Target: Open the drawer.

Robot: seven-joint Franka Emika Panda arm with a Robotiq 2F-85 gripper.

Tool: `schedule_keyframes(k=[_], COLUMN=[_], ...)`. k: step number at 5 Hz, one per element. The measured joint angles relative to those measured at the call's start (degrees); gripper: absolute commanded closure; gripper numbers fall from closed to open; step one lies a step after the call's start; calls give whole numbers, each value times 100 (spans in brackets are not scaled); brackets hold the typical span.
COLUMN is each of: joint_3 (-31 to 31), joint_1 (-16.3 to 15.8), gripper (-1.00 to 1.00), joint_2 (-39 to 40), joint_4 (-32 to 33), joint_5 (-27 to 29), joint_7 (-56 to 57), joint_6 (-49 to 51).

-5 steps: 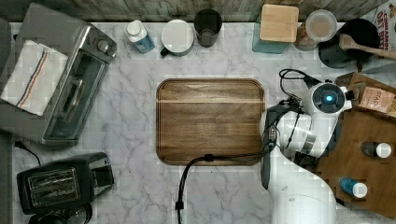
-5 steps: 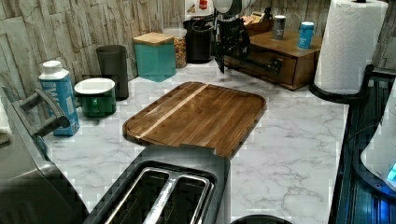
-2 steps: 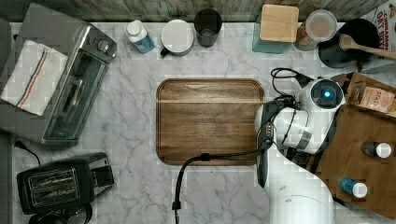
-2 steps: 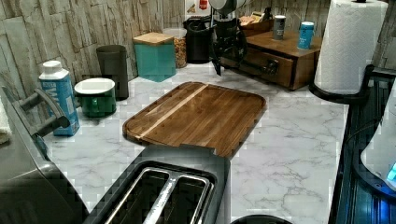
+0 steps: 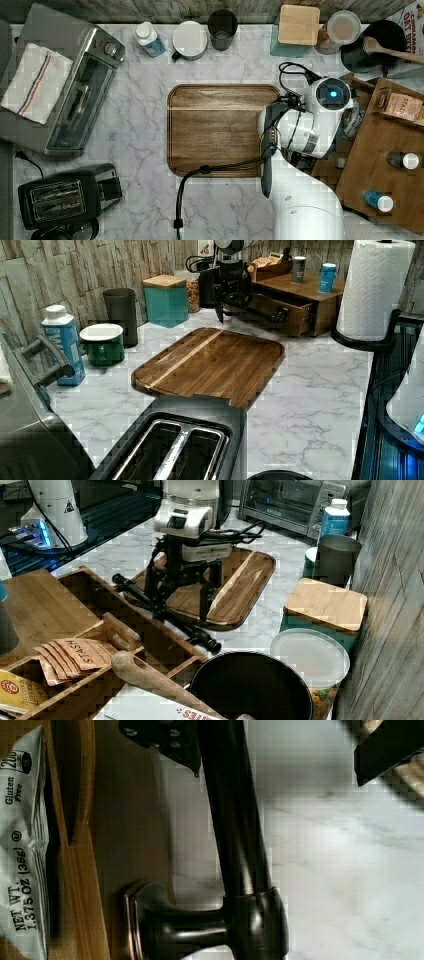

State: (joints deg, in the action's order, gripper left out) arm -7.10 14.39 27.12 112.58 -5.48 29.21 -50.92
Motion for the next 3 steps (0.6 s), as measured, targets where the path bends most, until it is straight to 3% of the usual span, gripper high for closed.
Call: schedule_keyframes(k=[2, 3], joint_3=[458, 475], joint_1=[-131, -365], gripper=[-100, -100], joint_2=[-87, -90], joint_4=[162, 157], joint_5=[208, 195], joint_7=[-129, -523], joint_6=[-366, -369])
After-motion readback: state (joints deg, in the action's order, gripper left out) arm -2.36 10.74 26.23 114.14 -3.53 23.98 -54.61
